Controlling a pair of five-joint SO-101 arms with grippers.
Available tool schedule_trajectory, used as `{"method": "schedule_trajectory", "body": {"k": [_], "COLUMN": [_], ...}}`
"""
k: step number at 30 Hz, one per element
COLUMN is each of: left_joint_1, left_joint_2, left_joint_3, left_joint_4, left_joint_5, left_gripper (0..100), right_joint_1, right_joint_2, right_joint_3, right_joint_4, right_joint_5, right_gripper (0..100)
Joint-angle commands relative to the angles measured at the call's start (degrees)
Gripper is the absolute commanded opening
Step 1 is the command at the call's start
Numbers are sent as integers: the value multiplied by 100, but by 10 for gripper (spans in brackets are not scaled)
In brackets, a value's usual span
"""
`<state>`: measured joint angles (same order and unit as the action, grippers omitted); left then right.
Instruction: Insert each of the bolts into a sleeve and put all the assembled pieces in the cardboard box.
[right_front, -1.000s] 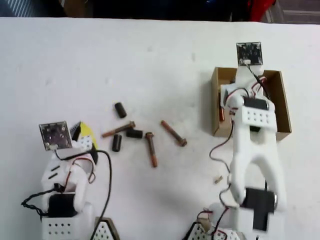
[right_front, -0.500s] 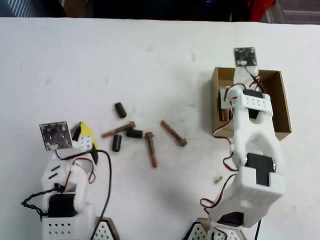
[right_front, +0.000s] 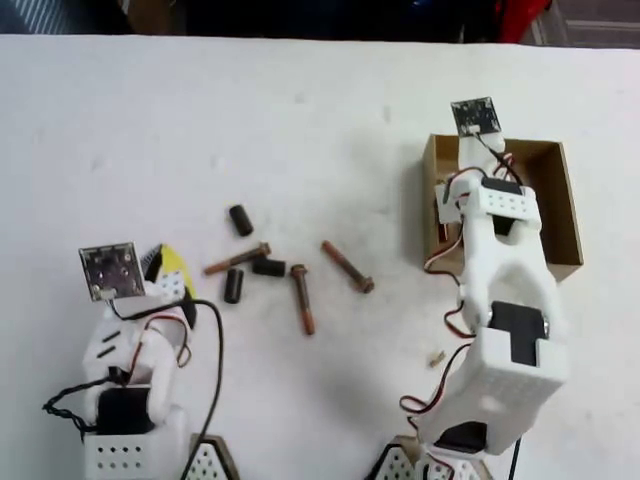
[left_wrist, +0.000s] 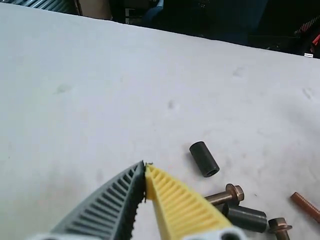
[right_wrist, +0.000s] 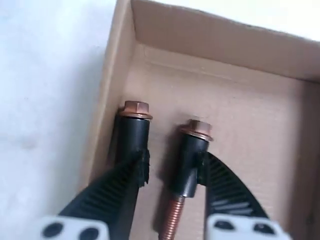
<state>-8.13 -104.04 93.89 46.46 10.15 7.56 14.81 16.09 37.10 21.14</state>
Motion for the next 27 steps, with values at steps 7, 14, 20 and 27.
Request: {"method": "schedule_trajectory", "body": {"k": [7, 14, 20, 27], "left_joint_1": [-40, -48, -84, -444], "left_joint_2": [-66, -66, -66, -66], "left_joint_3": [316, 316, 316, 308], "left_joint_4": [-624, -624, -624, -457], "left_joint_5": [-53, -53, -53, -53], "left_gripper": [23, 23, 23, 23], "right_joint_1": [-119, -813, -1727, -2853], "right_joint_2": [-585, -1895, -2738, -3002], "right_joint_3": [-659, -774, -765, -756], "right_joint_4": [831, 1912, 2422, 2844], "right_joint_5": [79, 79, 79, 422], "right_gripper": [145, 145, 145, 145]}}
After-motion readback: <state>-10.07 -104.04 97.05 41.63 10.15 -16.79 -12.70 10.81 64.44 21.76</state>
